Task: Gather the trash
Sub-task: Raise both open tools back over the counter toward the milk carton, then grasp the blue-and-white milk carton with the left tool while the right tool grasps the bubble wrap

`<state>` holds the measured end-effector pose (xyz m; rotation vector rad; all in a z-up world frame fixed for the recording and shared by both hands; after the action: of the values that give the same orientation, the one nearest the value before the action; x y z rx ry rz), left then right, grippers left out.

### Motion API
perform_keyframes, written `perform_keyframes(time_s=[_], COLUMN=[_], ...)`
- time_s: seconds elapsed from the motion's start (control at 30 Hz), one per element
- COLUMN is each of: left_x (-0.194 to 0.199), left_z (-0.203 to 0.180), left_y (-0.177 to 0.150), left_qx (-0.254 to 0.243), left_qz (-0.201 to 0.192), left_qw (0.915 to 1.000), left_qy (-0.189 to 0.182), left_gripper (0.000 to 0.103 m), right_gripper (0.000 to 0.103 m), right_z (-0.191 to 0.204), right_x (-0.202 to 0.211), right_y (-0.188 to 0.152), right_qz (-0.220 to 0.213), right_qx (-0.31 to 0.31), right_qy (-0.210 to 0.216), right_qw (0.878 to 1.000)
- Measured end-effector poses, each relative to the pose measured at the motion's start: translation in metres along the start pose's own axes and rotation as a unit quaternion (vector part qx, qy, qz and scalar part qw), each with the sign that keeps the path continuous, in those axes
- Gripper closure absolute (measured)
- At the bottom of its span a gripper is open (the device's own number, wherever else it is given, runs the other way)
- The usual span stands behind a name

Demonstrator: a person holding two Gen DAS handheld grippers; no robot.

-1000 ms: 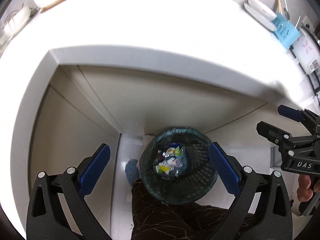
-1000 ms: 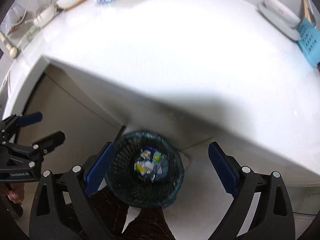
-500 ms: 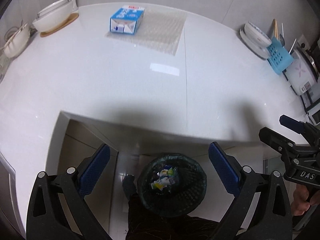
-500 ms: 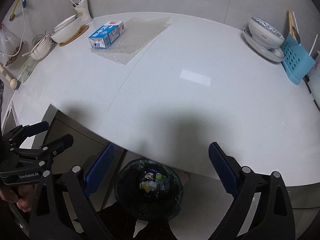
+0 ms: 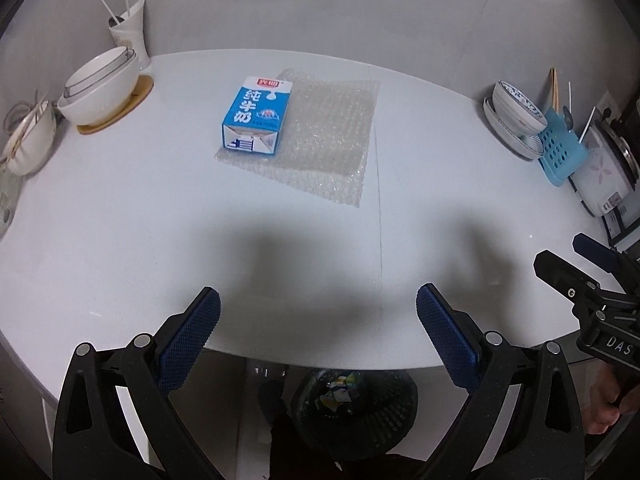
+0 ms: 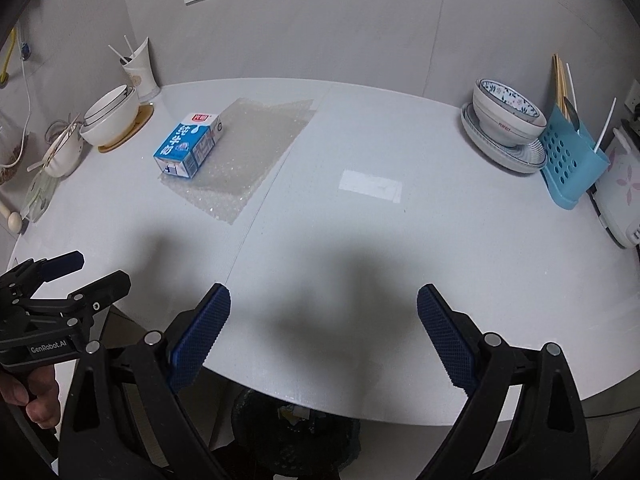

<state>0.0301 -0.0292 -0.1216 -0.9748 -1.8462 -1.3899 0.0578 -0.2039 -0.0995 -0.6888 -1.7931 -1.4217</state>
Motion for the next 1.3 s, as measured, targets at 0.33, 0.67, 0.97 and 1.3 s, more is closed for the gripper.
perform_keyframes(time_s=[0.33,0.67,0.97,1.3], left_x=[-0.007,-0.056,-0.122,-0.152], left_z=[0.027,0.068,0.092,0.098], left_y=[0.057,0.117,0.146,0.153], left_qx=[-0.004,-0.004,-0.008,-0.007], left_qz=[-0.001,0.021,0.064,0.092], left_qw=[0.9999,0.9994,0.9973,0.9954], left_qy=[0.015,0.025,0.036,0.026], left_gripper=[0.007,0.007,0.010,0.037], right_gripper=[0.012,0.012,0.012,0.012], right_z=[0.009,0.021,0.020,0.022], right_x=[-0.008,-0.038,-0.058,-0.077], right_y=[0.044,0.069,0.070,0.071], right_qz=[-0.013,0.006,0.030,0.054], right_qx=[-0.029,-0.044,-0.051,-0.051], right_qy=[-0.004,-0.020,-0.037,-0.050], right_qw=[0.999,0.999,0.998,0.996])
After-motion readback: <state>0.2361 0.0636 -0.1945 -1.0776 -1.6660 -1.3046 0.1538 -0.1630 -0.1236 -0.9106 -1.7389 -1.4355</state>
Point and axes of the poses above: each gripper's, at about its wrist camera, not at the fingertips, and x roughly against the way its jaws point, z to its left, y to its top, the point moved 7 cm from there along -x, roughly the way its jaws point, and after that the axes turned 9 degrees about -y, right-handed, at the moved point
